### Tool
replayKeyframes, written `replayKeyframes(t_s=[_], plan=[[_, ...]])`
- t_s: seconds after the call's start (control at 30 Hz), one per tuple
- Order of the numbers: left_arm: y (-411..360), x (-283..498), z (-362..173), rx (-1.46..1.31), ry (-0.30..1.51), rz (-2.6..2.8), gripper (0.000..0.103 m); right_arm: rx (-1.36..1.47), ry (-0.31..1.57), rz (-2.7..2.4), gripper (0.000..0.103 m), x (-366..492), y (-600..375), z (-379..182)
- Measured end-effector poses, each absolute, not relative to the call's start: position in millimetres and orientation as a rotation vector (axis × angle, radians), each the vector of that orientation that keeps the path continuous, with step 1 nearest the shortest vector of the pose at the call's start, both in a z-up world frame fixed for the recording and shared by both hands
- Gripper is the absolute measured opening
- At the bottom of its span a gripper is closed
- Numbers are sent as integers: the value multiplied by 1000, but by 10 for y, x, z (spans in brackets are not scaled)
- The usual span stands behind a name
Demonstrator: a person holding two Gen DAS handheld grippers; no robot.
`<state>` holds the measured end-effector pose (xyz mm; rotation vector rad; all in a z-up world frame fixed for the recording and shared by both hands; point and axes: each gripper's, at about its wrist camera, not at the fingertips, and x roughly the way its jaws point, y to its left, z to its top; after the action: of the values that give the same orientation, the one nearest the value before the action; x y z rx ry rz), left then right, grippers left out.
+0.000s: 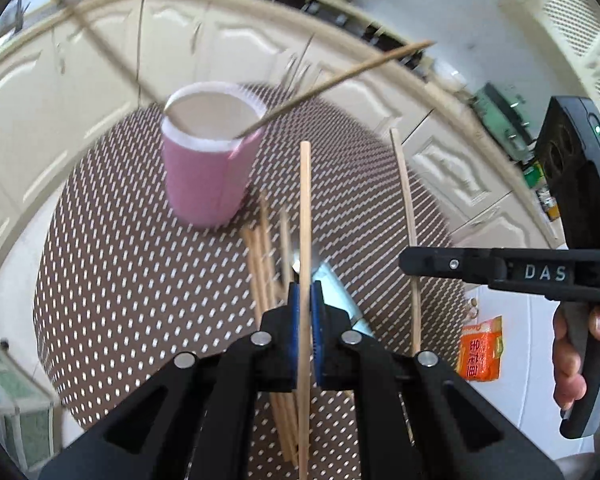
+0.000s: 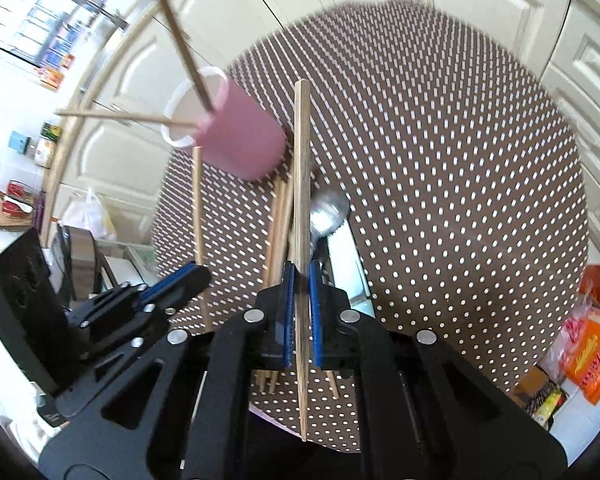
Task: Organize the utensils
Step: 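Lift the left tool's chopstick over the pink cup while the right tool carries its chopstick there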
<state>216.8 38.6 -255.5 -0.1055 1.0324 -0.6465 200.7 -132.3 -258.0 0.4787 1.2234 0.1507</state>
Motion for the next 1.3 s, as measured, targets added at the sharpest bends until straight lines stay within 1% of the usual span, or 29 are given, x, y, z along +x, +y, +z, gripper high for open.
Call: replayKeyframes(t_s=[0.2, 0.37, 0.6, 0.83, 1.1, 1.3], plan=[[380, 2077, -2195, -110, 904, -701, 5, 491, 1050, 130, 7, 1936, -1519, -2101], [349, 1994, -1911, -88, 835, -728, 5, 491, 901, 117, 7, 1910, -1577, -1698], [578, 2147, -1495, -221, 699, -643, 5, 429, 760, 181, 7, 2042, -1395, -1286], [808, 2521, -1345, -293, 616, -500, 5, 406, 699, 262, 7, 2457, -1234, -1142], [991, 2872, -1226, -396, 527, -394, 5, 374, 628, 389, 7, 3064, -1344, -851], [1065, 3019, -1258, -424, 454, -268, 5, 292, 602, 496, 7, 3455, -1327, -955]])
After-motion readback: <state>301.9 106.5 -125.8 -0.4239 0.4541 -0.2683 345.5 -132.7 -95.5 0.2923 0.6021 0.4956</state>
